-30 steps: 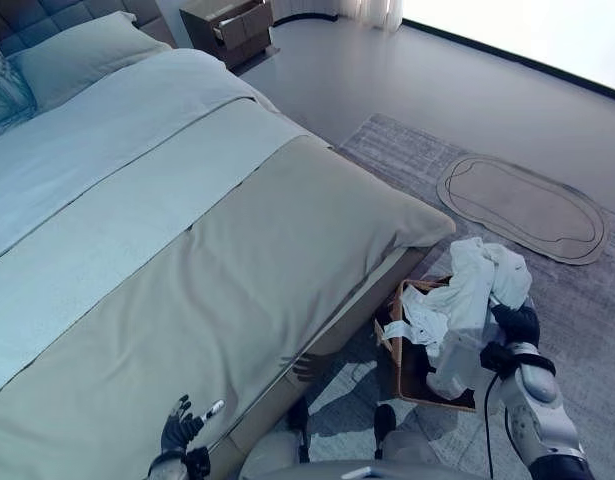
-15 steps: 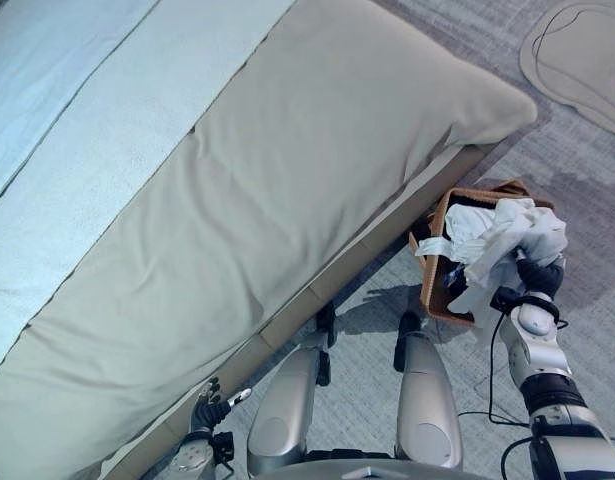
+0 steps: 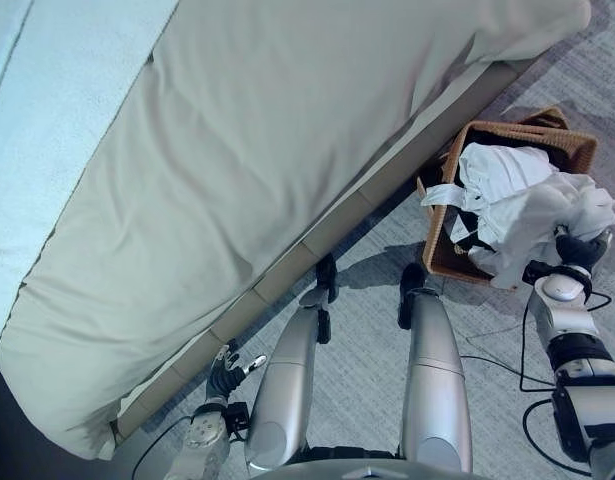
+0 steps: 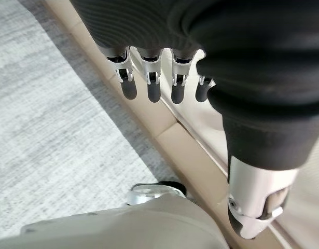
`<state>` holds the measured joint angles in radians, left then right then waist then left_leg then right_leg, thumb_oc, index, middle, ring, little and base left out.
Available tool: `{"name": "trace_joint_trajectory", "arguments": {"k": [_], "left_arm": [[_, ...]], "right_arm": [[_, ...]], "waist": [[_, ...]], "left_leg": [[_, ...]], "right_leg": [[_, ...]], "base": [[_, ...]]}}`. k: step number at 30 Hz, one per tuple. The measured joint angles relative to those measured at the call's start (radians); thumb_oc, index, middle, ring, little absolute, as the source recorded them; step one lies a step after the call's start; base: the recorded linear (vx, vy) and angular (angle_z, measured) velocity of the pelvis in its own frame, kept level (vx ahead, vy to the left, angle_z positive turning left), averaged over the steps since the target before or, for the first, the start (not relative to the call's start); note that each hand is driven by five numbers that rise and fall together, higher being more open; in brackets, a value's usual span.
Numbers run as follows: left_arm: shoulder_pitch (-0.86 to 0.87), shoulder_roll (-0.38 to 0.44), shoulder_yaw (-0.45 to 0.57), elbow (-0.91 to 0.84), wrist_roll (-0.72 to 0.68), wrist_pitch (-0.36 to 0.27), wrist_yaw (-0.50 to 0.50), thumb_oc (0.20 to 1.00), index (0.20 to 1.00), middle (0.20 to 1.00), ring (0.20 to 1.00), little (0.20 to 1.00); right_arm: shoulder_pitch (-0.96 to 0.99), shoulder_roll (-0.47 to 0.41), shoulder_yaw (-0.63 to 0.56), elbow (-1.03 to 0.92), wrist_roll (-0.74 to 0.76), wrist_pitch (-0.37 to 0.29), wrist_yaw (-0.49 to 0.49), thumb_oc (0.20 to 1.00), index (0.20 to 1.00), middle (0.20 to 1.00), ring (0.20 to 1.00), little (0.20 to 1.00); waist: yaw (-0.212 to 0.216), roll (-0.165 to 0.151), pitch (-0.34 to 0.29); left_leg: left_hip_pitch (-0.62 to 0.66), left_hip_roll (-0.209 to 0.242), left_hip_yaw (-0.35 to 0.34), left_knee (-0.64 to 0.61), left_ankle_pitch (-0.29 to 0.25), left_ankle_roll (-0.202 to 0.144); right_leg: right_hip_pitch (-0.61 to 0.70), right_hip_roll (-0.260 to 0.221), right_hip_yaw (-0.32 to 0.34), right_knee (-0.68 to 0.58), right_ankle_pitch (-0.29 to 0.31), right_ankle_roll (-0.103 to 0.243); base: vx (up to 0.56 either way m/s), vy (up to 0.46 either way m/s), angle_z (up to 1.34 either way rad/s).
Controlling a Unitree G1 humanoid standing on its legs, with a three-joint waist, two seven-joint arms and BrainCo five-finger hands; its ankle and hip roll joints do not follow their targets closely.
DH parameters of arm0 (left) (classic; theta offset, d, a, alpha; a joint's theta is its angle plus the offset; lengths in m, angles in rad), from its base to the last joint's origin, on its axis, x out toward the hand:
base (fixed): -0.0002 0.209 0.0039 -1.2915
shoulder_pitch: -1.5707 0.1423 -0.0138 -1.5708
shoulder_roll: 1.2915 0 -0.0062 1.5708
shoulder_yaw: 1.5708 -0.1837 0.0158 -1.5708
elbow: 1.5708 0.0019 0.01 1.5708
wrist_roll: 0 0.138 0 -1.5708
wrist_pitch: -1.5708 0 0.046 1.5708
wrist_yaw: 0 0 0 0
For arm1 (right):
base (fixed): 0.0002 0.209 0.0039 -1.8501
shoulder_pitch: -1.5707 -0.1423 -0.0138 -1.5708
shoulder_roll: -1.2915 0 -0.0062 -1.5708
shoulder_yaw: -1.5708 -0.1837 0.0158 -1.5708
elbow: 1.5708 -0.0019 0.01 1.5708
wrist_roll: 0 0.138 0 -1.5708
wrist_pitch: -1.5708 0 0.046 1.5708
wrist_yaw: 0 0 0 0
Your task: Pick up clothes into the bucket
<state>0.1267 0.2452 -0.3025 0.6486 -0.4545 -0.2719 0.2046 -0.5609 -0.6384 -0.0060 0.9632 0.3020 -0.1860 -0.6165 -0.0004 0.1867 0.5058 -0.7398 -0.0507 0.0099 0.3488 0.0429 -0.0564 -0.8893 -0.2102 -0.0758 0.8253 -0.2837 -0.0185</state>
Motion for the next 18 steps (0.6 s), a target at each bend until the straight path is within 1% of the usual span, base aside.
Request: {"name": "trace_joint_trajectory", "arguments": {"k": [4, 14, 18], "left_arm": [[-0.006, 0.009, -0.019, -0.012, -0.004, -0.008, 0.015, 1.000, 1.000, 1.000, 1.000, 1.000], [-0.065, 0.008, -0.043, -0.028, -0.013, -0.020, 0.021, 1.000, 1.000, 1.000, 1.000, 1.000], [-0.070, 0.007, -0.041, -0.039, -0.013, -0.026, 0.022, 1.000, 1.000, 1.000, 1.000, 1.000]], "right_arm": [[-0.044, -0.012, 0.048, 0.028, -0.037, 0.006, -0.004, 1.000, 1.000, 1.000, 1.000, 1.000], [-0.061, -0.011, 0.096, 0.019, -0.095, 0.012, -0.003, 1.000, 1.000, 1.000, 1.000, 1.000], [-0.033, -0.007, 0.096, 0.011, -0.096, 0.012, -0.003, 1.000, 1.000, 1.000, 1.000, 1.000]], "waist": [[0.015, 0.000, 0.000], [0.016, 0.000, 0.000], [0.014, -0.001, 0.001]], "left_leg": [[-0.028, 0.001, 0.008, 0.007, 0.000, 0.000], [-0.044, -0.005, 0.007, 0.014, 0.000, -0.001], [-0.041, -0.002, -0.007, 0.011, 0.000, -0.001]], "right_leg": [[-0.033, 0.001, 0.008, 0.006, 0.000, 0.000], [-0.038, -0.003, 0.008, -0.001, 0.003, 0.005], [-0.022, -0.001, -0.008, -0.019, 0.009, 0.012]], "base": [[0.00, 0.005, -0.04], [0.00, 0.002, 0.00], [-0.02, 0.011, 0.02]]}}
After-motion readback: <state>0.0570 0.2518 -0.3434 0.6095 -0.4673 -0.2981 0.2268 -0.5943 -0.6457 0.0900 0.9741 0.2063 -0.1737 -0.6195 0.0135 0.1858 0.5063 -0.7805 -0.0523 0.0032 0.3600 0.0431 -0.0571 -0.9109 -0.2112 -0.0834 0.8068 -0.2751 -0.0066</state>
